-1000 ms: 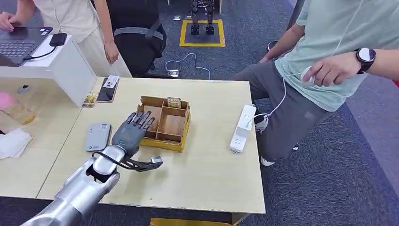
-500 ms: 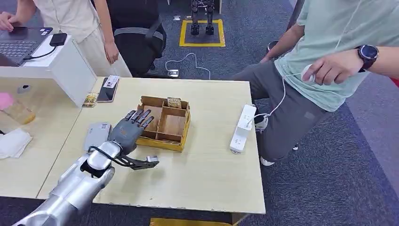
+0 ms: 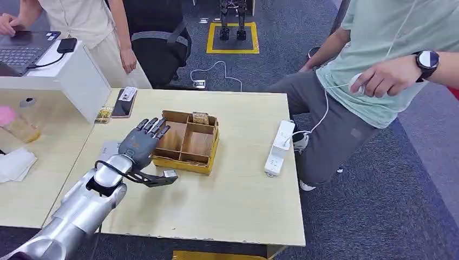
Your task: Pass the card to the sensor for recognition and then transmit it.
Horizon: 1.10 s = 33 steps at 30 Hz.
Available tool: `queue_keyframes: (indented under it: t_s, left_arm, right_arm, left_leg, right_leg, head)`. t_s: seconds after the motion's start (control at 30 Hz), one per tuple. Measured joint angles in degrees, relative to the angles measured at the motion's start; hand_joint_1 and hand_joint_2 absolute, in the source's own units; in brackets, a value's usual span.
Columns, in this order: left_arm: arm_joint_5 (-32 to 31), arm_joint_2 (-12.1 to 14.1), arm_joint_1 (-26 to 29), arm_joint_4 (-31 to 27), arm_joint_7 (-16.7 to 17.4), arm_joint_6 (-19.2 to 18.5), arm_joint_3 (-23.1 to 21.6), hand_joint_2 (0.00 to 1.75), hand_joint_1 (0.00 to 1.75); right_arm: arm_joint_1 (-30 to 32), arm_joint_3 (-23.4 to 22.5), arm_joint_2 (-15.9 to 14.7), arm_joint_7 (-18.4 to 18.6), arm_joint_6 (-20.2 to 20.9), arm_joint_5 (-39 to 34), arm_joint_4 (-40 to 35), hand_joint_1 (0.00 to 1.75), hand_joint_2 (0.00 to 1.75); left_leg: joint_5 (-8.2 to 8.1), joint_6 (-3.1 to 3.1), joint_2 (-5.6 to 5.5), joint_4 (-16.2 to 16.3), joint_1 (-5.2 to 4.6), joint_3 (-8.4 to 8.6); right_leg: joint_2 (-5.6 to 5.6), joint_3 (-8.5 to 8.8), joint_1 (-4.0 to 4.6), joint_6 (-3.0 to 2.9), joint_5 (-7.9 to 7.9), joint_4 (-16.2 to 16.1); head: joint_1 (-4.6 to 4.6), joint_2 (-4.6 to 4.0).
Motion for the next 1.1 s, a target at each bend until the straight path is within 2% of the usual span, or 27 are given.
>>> queue_keyframes:
  t_s: [0.23,0.5,0.67,0.77,0.87,1.1]
  left_arm:
    - [0.0,0.0,0.0,0.2,-2.9,-1.2,1.7,1.75,0.00]
    - [0.0,0.0,0.0,0.3,-3.6,-1.2,2.8,1.75,0.00]
    - [0.5,0.0,-0.2,0.3,-6.5,-2.6,4.3,1.75,0.00]
    - [0.5,0.7,-0.7,0.3,-8.1,-3.9,4.9,1.75,0.00]
    - [0.9,2.5,-1.1,0.7,-10.1,-5.2,5.0,1.75,0.00]
    - [2.3,4.4,-1.7,1.7,-11.8,-5.9,5.1,1.75,0.00]
  right_arm:
    - [0.0,-0.2,0.0,-0.2,0.1,0.0,0.0,0.00,1.75]
    - [0.0,-0.3,0.0,-0.3,0.5,0.0,0.0,0.00,1.75]
    - [0.0,-0.3,-0.1,-0.3,0.5,0.1,0.0,0.00,1.75]
    - [0.0,-0.4,-0.2,-0.3,0.6,0.1,0.0,0.00,1.75]
    - [0.0,-0.4,-0.2,-0.4,0.7,0.2,0.0,0.00,1.75]
    - [0.0,-0.4,-0.2,-0.4,0.7,0.5,0.0,0.00,1.75]
  left_leg:
    - [0.00,0.00,0.00,0.0,0.00,0.00]
    - [0.00,0.00,0.00,0.0,0.00,0.00]
    - [0.00,0.00,0.00,0.0,0.00,0.00]
    - [0.00,0.00,0.00,0.0,0.00,0.00]
    - [0.00,0.00,0.04,0.0,0.01,0.03]
    - [0.01,-0.01,0.05,0.0,0.02,0.02]
  right_leg:
    - [0.00,0.00,0.00,0.00,0.00,0.0]
    - [0.00,0.00,0.00,0.00,0.00,0.0]
    - [0.00,0.00,0.00,0.00,0.00,0.0]
    - [0.01,0.00,0.00,0.00,0.00,0.0]
    - [0.09,-0.01,0.00,-0.01,0.01,0.0]
    - [0.11,-0.01,0.01,-0.01,0.00,0.0]
  head:
    - [-0.02,0.00]
    - [0.00,0.00]
    - [-0.02,0.00]
    - [-0.02,0.00]
    - [-0.02,0.00]
    - [-0.02,0.00]
